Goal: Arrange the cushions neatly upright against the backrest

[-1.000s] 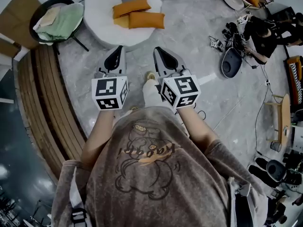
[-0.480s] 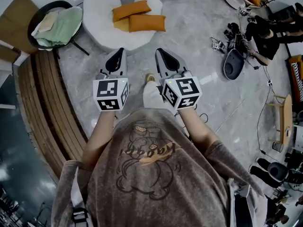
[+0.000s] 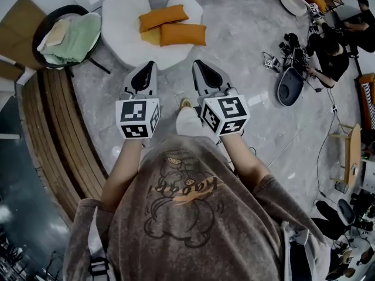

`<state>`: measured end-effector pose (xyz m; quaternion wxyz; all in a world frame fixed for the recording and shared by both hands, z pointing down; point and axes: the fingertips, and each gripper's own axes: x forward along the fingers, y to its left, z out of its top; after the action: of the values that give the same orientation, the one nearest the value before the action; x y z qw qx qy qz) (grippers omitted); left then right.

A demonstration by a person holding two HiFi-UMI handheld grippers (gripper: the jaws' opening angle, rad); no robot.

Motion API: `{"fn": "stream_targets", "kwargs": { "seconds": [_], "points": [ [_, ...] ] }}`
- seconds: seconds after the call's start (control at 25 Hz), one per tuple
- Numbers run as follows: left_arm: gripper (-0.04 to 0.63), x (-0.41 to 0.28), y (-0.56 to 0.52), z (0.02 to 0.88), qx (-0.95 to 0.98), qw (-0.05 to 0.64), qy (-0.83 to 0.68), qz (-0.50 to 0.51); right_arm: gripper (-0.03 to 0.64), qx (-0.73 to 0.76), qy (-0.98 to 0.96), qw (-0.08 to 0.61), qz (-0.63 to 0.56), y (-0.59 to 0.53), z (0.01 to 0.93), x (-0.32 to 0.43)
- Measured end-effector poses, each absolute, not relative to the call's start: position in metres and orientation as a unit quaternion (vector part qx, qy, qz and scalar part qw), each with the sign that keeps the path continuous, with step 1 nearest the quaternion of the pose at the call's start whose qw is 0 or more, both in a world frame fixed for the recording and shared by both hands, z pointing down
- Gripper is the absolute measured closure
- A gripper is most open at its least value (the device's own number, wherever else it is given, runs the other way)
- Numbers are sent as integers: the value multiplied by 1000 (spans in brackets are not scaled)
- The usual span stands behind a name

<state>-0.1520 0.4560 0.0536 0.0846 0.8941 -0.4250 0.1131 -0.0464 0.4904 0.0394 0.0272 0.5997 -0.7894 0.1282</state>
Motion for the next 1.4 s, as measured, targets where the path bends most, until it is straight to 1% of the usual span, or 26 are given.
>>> {"fn": "stream_targets", "kwargs": {
  "seconds": [0.56,0.88,1.4],
  "points": [
    [591,-101,375,48,882,91,-445,122,597,585,-799,25,136,407,30,11],
    [591,-68,322,45,875,82,-463,118,598,568,-812,27,133,352,30,46],
    [591,-48,268,51,856,87,-495,122,597,540,-829,34,142,294,40,73]
  ]
}}
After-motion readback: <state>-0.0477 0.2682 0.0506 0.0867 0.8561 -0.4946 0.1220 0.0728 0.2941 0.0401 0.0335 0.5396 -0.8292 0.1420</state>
